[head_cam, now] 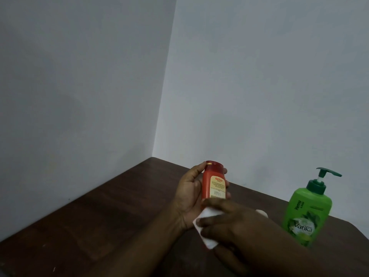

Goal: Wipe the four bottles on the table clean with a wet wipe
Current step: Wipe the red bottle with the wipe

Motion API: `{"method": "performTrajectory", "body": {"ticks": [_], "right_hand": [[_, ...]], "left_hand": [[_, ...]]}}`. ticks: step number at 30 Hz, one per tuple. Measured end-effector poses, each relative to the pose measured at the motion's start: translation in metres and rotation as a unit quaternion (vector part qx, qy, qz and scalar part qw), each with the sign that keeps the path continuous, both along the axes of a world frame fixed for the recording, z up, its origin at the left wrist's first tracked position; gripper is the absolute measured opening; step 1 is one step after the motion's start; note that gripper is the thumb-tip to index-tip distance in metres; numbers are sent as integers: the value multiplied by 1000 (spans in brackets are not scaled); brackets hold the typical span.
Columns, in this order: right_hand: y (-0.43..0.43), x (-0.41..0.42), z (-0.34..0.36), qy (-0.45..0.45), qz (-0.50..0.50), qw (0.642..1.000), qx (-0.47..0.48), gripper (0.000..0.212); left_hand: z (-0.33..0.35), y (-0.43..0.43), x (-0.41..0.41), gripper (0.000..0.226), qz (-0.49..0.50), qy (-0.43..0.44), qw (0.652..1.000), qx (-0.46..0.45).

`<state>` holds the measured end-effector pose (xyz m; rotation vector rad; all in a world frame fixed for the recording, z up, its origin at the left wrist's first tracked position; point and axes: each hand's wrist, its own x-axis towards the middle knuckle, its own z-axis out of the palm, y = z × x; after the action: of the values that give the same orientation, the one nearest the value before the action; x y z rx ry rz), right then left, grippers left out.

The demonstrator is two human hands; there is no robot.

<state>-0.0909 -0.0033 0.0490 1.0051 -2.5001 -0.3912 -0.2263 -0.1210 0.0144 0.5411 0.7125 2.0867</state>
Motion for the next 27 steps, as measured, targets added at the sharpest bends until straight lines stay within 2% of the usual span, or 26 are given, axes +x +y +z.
{"method": "performTrajectory", "body": {"ticks": [5,8,11,14,17,20,22,24,27], "right_hand": [[28,-6,16,153,-113,978,-82,44],[45,-8,23,184,-162,964,-105,47],[39,-4,20,171,-149,967,-119,46],[16,4,12,102,-102,983,-113,43],[-5,9,6,9,-73,994,-75,37],[-10,9,5,5,-52,998,-36,35],[-3,7,8,18,-57,997,-43,33],[11,3,13,72,-67,994,-57,35],[29,-4,18,157,-103,979,-78,43]], "left_hand": [[-1,5,13,53,-82,32,996,-1],[-4,12,17,51,-100,76,992,-19],[-4,11,16,50,-114,63,991,-9],[1,2,12,51,-100,3,995,-8],[4,-2,3,53,-49,-6,999,0],[2,-2,2,56,-29,-20,999,-4],[0,0,5,51,-53,-21,998,-5],[0,1,13,42,-83,-15,996,-6],[-2,7,17,48,-98,25,995,2]]}}
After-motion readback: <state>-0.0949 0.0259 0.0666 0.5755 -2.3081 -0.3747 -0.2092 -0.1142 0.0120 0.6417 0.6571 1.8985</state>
